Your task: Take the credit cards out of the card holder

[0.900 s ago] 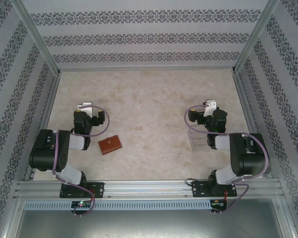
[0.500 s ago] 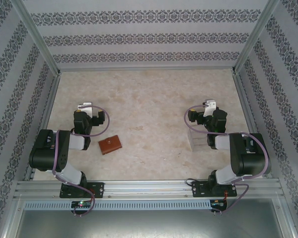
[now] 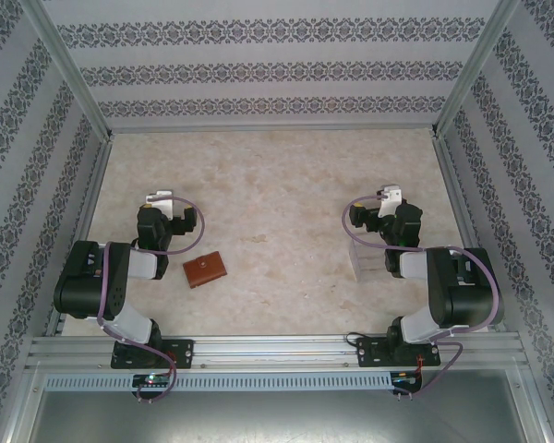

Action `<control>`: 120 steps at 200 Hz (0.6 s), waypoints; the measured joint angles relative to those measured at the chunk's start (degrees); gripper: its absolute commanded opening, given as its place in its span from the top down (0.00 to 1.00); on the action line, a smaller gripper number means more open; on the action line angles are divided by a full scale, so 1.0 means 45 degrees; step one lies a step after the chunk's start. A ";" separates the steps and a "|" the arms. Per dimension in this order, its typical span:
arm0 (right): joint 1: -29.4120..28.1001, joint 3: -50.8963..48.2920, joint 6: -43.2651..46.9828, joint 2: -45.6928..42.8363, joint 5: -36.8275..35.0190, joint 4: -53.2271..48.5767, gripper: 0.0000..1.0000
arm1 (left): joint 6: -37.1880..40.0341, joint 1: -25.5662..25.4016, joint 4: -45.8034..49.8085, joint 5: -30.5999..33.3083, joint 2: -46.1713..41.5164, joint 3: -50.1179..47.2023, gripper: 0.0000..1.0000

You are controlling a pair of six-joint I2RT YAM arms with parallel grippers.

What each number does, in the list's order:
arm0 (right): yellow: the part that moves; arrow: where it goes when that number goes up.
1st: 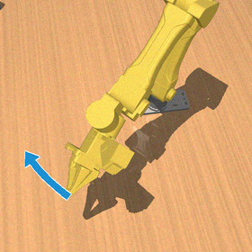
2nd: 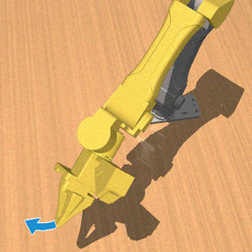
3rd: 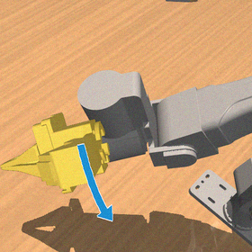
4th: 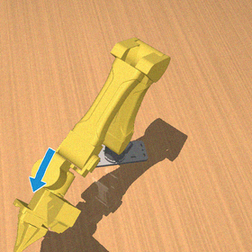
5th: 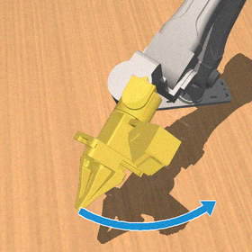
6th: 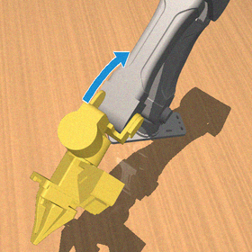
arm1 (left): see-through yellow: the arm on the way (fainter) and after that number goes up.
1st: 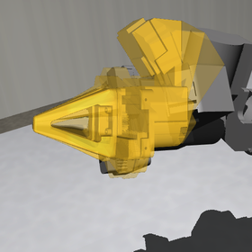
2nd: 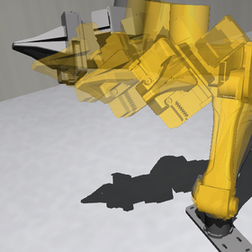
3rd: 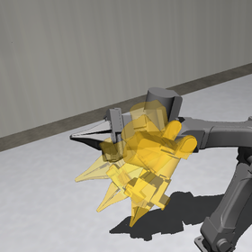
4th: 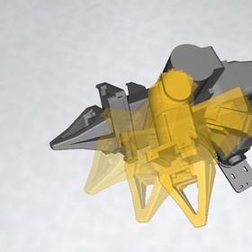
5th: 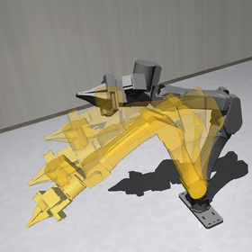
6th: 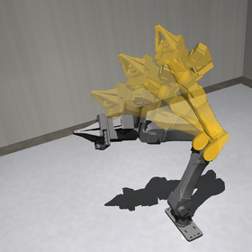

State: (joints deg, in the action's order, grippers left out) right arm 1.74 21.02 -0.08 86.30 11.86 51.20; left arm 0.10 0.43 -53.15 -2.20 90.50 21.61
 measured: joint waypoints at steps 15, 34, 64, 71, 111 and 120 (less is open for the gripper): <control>0.0000 0.0005 -0.0044 0.0000 -0.0350 -0.0034 0.02 | 0.0010 0.0000 0.0000 -0.0087 0.0000 0.0000 0.00; 0.0000 0.0005 -0.0083 0.0000 -0.0651 -0.0078 0.02 | 0.0000 0.0000 0.0000 0.0034 0.0000 0.0000 0.00; -0.0005 0.0019 -0.0131 0.0000 -0.0981 -0.0160 0.02 | -0.0015 0.0000 0.0000 0.0398 0.0000 0.0000 0.00; -0.0029 0.0053 -0.0141 0.0000 -0.1117 -0.0233 0.02 | -0.0015 0.0000 0.0000 0.0461 0.0000 0.0000 0.00; -0.0194 0.0170 -0.0185 -0.0345 -0.1593 -0.0933 0.02 | 0.0000 0.0000 -0.0029 0.0291 -0.0010 -0.0073 0.00; -0.0262 0.0233 -0.0185 -0.0607 -0.1671 -0.1302 0.02 | 0.0000 -0.0005 -0.0010 0.0291 -0.0078 -0.0155 0.00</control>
State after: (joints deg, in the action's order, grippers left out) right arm 0.56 22.06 -0.91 83.57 4.34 45.34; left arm 0.10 0.40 -53.19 -0.89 90.15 20.91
